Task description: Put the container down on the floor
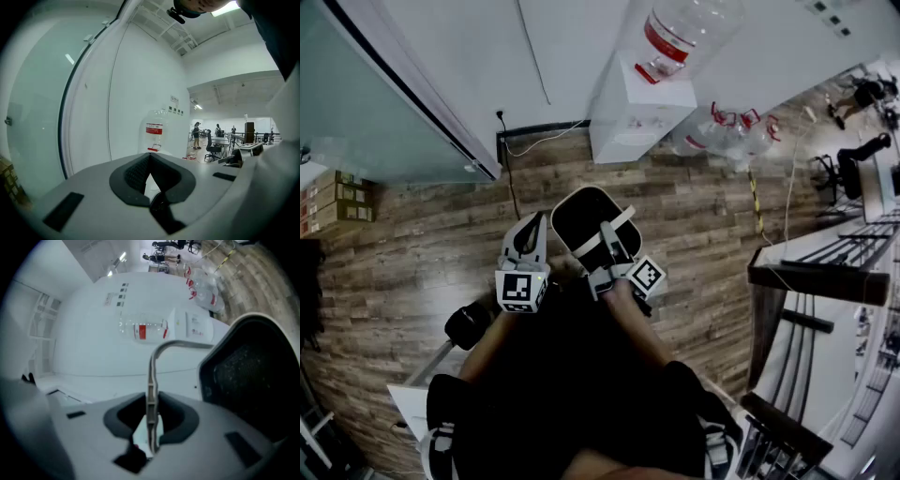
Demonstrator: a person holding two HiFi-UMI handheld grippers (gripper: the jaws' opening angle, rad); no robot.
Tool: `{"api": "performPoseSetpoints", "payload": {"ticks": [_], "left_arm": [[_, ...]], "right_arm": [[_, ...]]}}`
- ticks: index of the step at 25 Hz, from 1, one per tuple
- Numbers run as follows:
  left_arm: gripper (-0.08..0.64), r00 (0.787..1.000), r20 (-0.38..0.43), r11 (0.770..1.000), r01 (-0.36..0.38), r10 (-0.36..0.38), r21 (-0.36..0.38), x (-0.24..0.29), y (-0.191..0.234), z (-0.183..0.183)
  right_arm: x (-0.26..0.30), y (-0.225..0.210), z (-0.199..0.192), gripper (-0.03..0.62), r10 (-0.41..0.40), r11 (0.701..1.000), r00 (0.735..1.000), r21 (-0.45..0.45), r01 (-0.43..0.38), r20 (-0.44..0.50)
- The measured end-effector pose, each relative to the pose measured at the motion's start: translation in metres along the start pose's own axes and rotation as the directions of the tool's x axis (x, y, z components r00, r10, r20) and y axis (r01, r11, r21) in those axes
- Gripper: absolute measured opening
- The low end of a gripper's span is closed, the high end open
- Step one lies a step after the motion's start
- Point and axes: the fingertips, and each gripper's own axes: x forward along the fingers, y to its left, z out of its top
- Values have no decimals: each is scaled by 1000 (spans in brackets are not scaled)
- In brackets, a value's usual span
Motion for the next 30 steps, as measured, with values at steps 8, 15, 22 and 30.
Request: {"api": "performPoseSetpoints", "payload": {"ticks": [8, 15, 22, 30], "left_arm": [[31, 1000, -2, 1000, 1, -1, -21, -5, 0, -3], [31, 1000, -10, 998, 15, -15, -53, -4, 9, -7], [31, 998, -16, 996, 61, -63, -68, 2, 21, -9], [31, 994, -25, 992, 107, -109, -67, 9, 44, -18]], "right_arm": [[-4, 4, -4, 97, 9, 1000, 1000, -28, -9, -4], [-3, 9, -8, 98, 31, 997, 999, -69, -31, 8], [2, 3, -12, 98, -3, 997, 999, -71, 6, 39], [17, -8, -15, 98, -29, 1000, 992, -8, 30, 123]]}}
